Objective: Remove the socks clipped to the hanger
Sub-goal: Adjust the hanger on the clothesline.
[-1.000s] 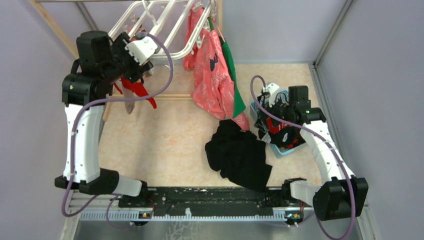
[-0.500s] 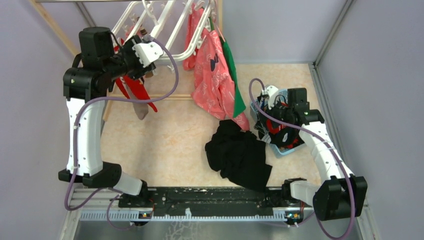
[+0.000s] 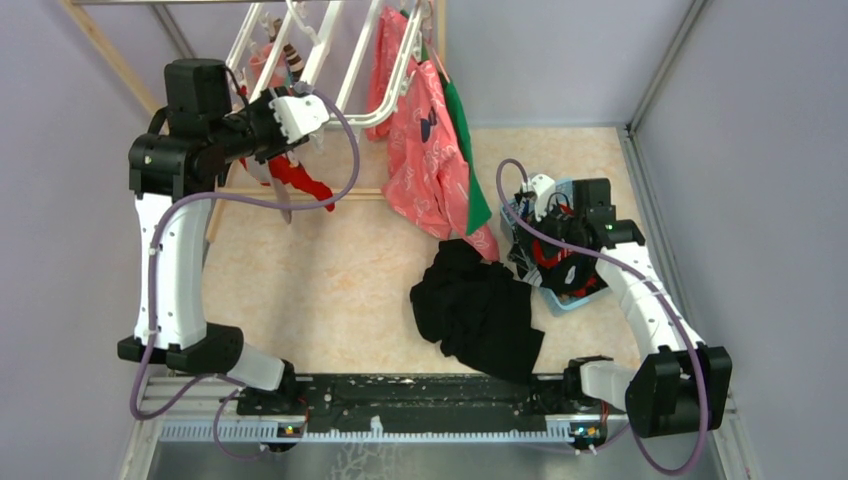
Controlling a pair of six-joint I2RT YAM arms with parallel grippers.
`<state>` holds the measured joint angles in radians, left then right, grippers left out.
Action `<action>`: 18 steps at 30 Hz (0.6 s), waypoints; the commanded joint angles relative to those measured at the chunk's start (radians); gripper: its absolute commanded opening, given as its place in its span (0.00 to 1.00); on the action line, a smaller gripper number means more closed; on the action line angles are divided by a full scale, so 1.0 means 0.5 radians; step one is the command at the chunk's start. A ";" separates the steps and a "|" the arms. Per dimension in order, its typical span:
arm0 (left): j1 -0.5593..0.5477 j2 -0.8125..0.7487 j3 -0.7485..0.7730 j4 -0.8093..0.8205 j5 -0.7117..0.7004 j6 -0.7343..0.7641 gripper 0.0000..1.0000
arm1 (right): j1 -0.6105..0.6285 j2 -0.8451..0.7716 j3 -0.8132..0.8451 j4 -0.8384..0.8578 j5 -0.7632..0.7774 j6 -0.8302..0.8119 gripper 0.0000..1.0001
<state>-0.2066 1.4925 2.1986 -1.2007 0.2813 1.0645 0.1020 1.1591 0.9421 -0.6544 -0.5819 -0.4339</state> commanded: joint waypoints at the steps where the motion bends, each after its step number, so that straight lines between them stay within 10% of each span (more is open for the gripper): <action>1: 0.008 0.004 -0.054 0.090 0.001 -0.015 0.46 | 0.000 -0.003 0.007 0.079 -0.049 0.007 0.86; 18: 0.129 0.094 -0.023 0.036 -0.169 0.145 0.54 | 0.001 -0.002 -0.027 0.080 -0.049 -0.005 0.86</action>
<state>-0.1600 1.5391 2.1677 -1.1156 0.1780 1.1000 0.1020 1.1606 0.9283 -0.6525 -0.5854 -0.4339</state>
